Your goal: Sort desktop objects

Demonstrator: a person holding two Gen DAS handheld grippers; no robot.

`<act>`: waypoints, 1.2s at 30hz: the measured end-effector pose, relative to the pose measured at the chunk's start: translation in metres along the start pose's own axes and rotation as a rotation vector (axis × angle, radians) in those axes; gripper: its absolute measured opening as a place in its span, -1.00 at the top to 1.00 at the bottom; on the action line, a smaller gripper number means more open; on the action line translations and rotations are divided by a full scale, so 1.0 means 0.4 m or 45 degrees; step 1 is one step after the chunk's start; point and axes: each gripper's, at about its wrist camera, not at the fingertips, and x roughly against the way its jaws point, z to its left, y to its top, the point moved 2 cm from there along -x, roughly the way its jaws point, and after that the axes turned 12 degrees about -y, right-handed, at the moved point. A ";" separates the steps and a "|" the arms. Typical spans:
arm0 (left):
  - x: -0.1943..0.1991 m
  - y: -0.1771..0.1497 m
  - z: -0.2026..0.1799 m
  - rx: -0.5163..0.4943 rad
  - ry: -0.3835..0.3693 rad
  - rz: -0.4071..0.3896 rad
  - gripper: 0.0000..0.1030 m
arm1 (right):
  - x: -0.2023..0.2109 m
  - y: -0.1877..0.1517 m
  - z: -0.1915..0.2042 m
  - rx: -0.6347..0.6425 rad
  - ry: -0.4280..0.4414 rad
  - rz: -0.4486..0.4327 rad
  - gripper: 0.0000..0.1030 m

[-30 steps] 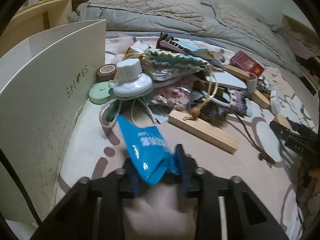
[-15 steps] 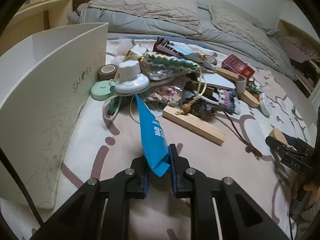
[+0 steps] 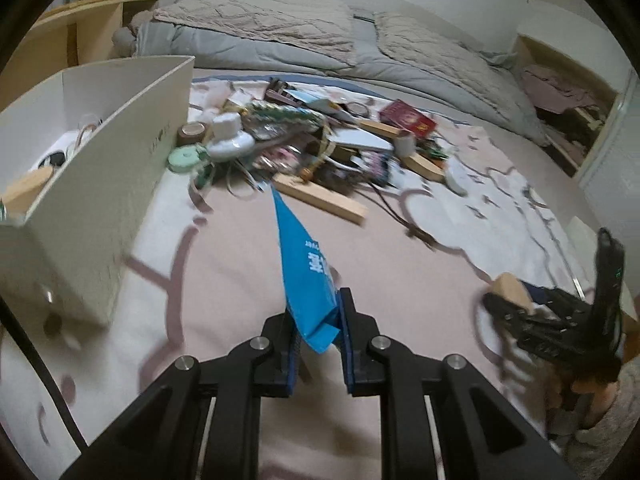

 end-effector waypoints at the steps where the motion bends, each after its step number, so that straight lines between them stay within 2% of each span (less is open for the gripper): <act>1: 0.008 -0.013 -0.010 0.001 -0.017 0.005 0.67 | 0.011 -0.016 0.010 0.005 0.001 0.003 -0.33; 7: 0.030 -0.087 -0.060 -0.004 -0.092 0.040 0.67 | 0.060 -0.079 0.033 -0.080 0.019 0.034 -0.33; 11: 0.015 -0.132 -0.067 0.026 -0.106 0.070 0.67 | 0.080 -0.110 0.052 -0.084 -0.018 0.001 -0.33; 18: 0.012 -0.176 -0.046 0.087 -0.102 0.085 0.66 | 0.068 -0.114 0.056 -0.082 -0.042 -0.029 -0.34; 19: 0.016 -0.178 -0.046 0.085 -0.096 0.082 0.60 | 0.068 -0.114 0.056 -0.083 -0.043 -0.033 -0.34; 20: 0.021 -0.181 -0.048 0.075 -0.079 0.078 0.33 | 0.067 -0.115 0.056 -0.084 -0.042 -0.039 -0.36; 21: 0.026 -0.183 -0.049 0.066 -0.065 0.073 -0.04 | 0.065 -0.116 0.057 -0.084 -0.042 -0.043 -0.38; 23: 0.037 -0.187 -0.047 0.058 -0.026 0.062 -0.44 | 0.063 -0.116 0.059 -0.081 -0.043 -0.044 -0.40; 24: 0.042 -0.189 -0.045 0.057 0.000 0.059 -0.53 | 0.063 -0.116 0.060 -0.079 -0.044 -0.044 -0.41; 31: 0.068 -0.206 0.003 0.069 0.169 0.048 -0.54 | 0.062 -0.117 0.060 -0.083 -0.039 -0.047 -0.43; 33: 0.079 -0.199 0.007 0.019 0.204 0.032 -0.54 | 0.062 -0.118 0.060 -0.084 -0.039 -0.049 -0.43; 36: 0.087 -0.184 -0.011 -0.092 0.190 0.017 -0.63 | 0.062 -0.118 0.060 -0.084 -0.037 -0.049 -0.44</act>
